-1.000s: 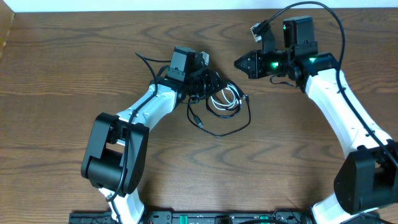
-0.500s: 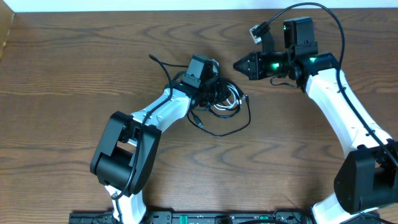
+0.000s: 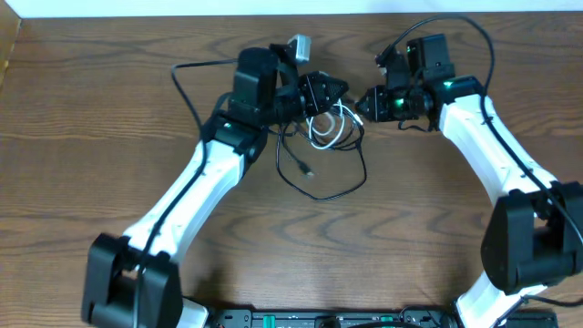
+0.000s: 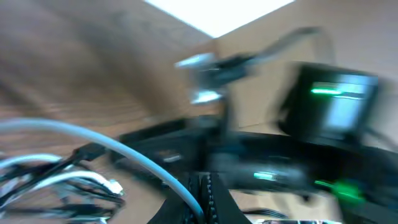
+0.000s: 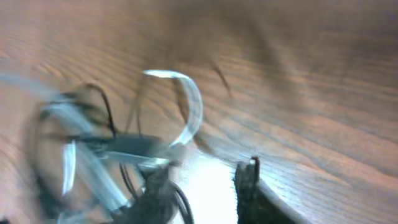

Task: Untangle cables

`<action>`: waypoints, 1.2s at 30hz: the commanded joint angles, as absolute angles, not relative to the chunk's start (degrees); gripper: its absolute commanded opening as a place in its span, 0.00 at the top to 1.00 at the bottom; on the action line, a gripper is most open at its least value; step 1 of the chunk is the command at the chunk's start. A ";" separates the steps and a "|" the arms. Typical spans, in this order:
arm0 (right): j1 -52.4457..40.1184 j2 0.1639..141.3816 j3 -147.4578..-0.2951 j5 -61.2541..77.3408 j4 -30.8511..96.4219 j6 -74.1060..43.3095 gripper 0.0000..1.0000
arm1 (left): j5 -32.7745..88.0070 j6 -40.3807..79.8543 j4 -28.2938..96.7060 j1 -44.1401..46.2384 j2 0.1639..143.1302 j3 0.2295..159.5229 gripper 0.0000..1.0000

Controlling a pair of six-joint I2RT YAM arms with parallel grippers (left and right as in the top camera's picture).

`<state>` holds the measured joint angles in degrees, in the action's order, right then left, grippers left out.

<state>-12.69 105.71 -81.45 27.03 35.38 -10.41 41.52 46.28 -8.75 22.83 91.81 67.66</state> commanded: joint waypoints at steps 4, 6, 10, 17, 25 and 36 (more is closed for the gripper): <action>-13.10 106.41 -81.30 34.41 34.70 -6.48 0.33 | 41.65 47.29 -9.93 22.31 88.38 68.20 0.93; -12.47 106.41 -81.32 36.93 34.68 -4.97 0.26 | 40.29 47.79 -9.91 21.02 88.40 68.20 0.93; -9.93 106.41 -81.32 43.51 34.72 -1.19 0.25 | 36.97 50.74 -9.96 18.63 88.40 68.20 0.93; -8.67 106.41 -81.32 54.61 34.68 8.49 0.25 | 27.27 53.01 -9.52 17.39 88.40 68.20 0.93; -8.71 106.41 -81.32 54.87 31.97 8.67 0.27 | 24.75 53.30 -9.08 17.37 88.40 68.20 0.93; -16.97 108.42 -81.21 30.28 28.01 -7.20 0.34 | 24.58 57.41 -9.15 17.39 88.36 68.20 0.93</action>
